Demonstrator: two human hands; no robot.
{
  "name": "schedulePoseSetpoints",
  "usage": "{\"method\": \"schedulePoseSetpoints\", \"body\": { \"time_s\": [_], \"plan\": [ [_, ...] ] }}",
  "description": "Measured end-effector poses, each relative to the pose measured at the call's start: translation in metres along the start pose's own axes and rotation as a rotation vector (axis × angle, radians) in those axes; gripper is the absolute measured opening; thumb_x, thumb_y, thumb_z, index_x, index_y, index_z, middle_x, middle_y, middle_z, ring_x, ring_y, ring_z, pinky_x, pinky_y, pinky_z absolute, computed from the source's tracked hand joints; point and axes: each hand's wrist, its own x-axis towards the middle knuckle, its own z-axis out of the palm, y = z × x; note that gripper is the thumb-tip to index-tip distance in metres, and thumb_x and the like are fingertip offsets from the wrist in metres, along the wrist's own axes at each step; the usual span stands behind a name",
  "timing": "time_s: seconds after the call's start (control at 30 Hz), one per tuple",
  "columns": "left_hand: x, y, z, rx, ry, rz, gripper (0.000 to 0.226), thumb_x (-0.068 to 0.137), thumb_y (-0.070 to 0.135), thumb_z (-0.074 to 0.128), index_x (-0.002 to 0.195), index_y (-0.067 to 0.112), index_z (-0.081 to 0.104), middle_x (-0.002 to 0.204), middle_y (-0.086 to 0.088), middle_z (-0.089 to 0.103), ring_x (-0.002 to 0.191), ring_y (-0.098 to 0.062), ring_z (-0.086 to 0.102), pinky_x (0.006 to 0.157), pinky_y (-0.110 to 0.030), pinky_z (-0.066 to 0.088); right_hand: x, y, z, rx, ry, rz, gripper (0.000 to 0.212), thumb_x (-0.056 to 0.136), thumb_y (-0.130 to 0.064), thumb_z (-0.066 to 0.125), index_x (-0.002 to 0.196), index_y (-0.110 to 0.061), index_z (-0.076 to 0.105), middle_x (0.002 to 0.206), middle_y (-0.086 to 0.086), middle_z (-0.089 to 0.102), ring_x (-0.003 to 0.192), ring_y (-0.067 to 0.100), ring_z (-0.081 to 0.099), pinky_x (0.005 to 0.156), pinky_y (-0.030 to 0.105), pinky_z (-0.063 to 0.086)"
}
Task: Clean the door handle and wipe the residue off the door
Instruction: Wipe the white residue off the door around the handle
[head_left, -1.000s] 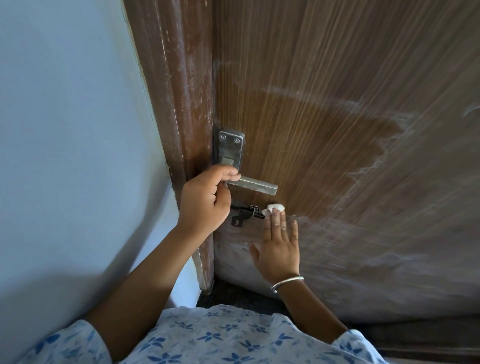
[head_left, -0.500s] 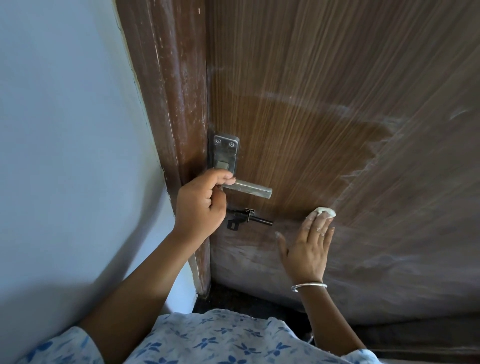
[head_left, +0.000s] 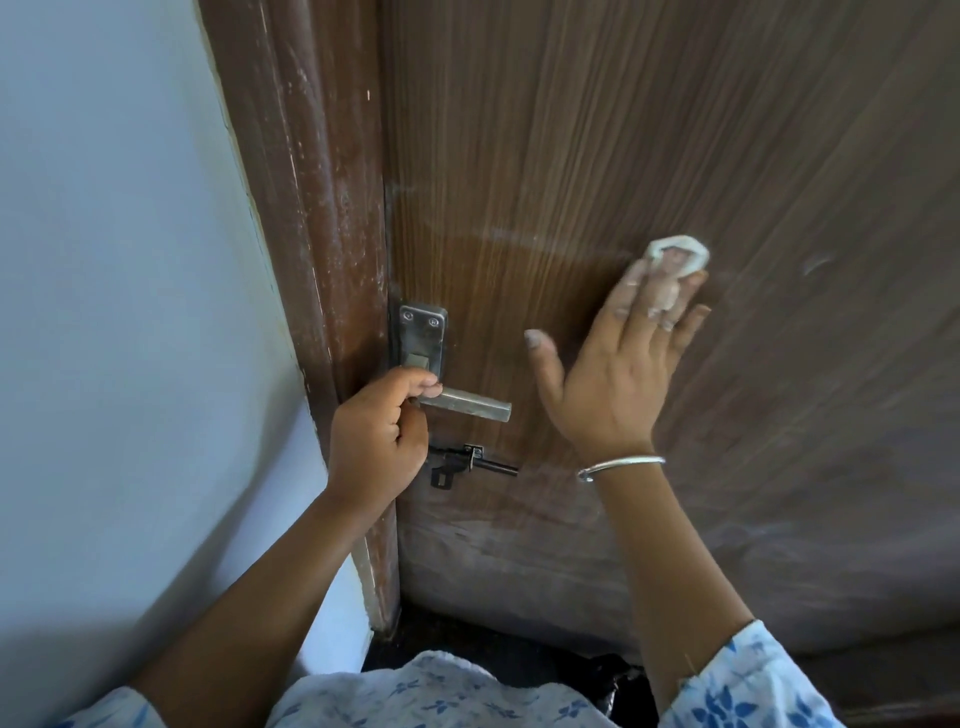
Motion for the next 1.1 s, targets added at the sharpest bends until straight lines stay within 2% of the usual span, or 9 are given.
{"method": "schedulePoseSetpoints", "body": {
  "time_s": [0.2, 0.27, 0.37, 0.47, 0.67, 0.8, 0.9, 1.0, 1.1],
  "plan": [
    [0.001, 0.001, -0.003, -0.054, -0.008, -0.042, 0.025, 0.078, -0.010, 0.050, 0.088, 0.003, 0.069, 0.078, 0.003, 0.069, 0.077, 0.002, 0.063, 0.069, -0.010, 0.051, 0.011, -0.067, -0.005, 0.053, -0.177, -0.241, 0.099, 0.083, -0.074, 0.024, 0.144, 0.003, 0.020, 0.153, 0.022, 0.017, 0.141, 0.040, 0.011, 0.112, 0.052, -0.001],
    [0.001, -0.002, -0.004, -0.046, -0.019, -0.111, 0.019, 0.079, -0.004, 0.048, 0.079, 0.004, 0.066, 0.062, 0.000, 0.064, 0.059, -0.009, 0.060, 0.051, -0.026, 0.049, 0.014, -0.087, -0.002, 0.054, -0.239, -0.318, 0.099, 0.082, -0.076, 0.021, 0.145, 0.001, 0.020, 0.155, 0.017, 0.014, 0.142, 0.035, 0.008, 0.113, 0.050, -0.004],
    [0.001, -0.008, -0.006, -0.077, -0.010, -0.255, 0.014, 0.082, 0.002, 0.049, 0.078, 0.001, 0.062, 0.060, -0.015, 0.062, 0.056, -0.029, 0.058, 0.049, -0.047, 0.045, 0.018, -0.108, 0.001, 0.051, -0.296, -0.414, 0.096, 0.083, -0.074, 0.021, 0.147, -0.002, 0.020, 0.157, 0.009, 0.008, 0.144, 0.029, 0.003, 0.113, 0.048, -0.007],
    [0.002, -0.007, -0.008, -0.090, -0.008, -0.249, 0.013, 0.084, 0.000, 0.052, 0.077, -0.002, 0.063, 0.060, -0.013, 0.064, 0.056, -0.022, 0.059, 0.051, -0.045, 0.044, 0.020, -0.115, 0.003, 0.053, -0.326, -0.458, 0.095, 0.083, -0.074, 0.019, 0.148, -0.003, 0.016, 0.158, 0.006, 0.002, 0.145, 0.026, -0.001, 0.114, 0.046, -0.008],
    [0.004, -0.007, -0.009, -0.054, -0.060, -0.230, 0.023, 0.082, 0.010, 0.046, 0.069, -0.003, 0.060, 0.055, -0.017, 0.058, 0.050, -0.031, 0.053, 0.046, -0.050, 0.040, 0.016, -0.105, -0.001, 0.052, -0.364, -0.485, 0.086, 0.087, -0.068, 0.016, 0.147, -0.007, 0.023, 0.158, 0.001, 0.008, 0.145, 0.022, 0.004, 0.113, 0.048, -0.011],
    [0.002, -0.012, -0.009, -0.049, -0.049, -0.221, 0.029, 0.083, 0.012, 0.047, 0.061, -0.004, 0.058, 0.051, -0.015, 0.056, 0.046, -0.028, 0.051, 0.042, -0.045, 0.038, 0.008, -0.099, -0.002, 0.085, -0.407, -0.498, 0.086, 0.087, -0.067, 0.014, 0.145, -0.005, 0.028, 0.157, 0.002, 0.014, 0.145, 0.023, 0.006, 0.113, 0.048, -0.010],
    [0.000, -0.013, -0.009, -0.044, -0.034, -0.202, 0.030, 0.083, 0.011, 0.047, 0.056, 0.003, 0.054, 0.046, -0.004, 0.052, 0.044, -0.017, 0.048, 0.039, -0.027, 0.031, 0.000, -0.094, 0.001, 0.093, -0.431, -0.521, 0.083, 0.088, -0.066, 0.011, 0.142, -0.007, 0.036, 0.156, 0.002, 0.018, 0.145, 0.025, 0.005, 0.113, 0.049, -0.010],
    [0.002, -0.007, -0.012, -0.097, -0.057, -0.156, 0.023, 0.086, 0.007, 0.049, 0.079, 0.010, 0.071, 0.067, 0.012, 0.066, 0.064, -0.004, 0.061, 0.053, -0.009, 0.044, -0.006, -0.086, 0.003, 0.071, -0.423, -0.506, 0.080, 0.089, -0.066, 0.016, 0.139, -0.009, 0.041, 0.154, 0.001, 0.024, 0.144, 0.028, 0.009, 0.113, 0.052, -0.004],
    [0.003, -0.003, -0.017, -0.125, -0.100, -0.125, 0.028, 0.085, 0.004, 0.049, 0.098, 0.019, 0.069, 0.087, 0.012, 0.071, 0.081, 0.001, 0.064, 0.068, -0.009, 0.049, -0.013, -0.073, 0.006, 0.056, -0.378, -0.455, 0.074, 0.091, -0.063, 0.021, 0.138, -0.011, 0.042, 0.152, 0.001, 0.030, 0.143, 0.030, 0.013, 0.114, 0.055, 0.002]
  ]
}}
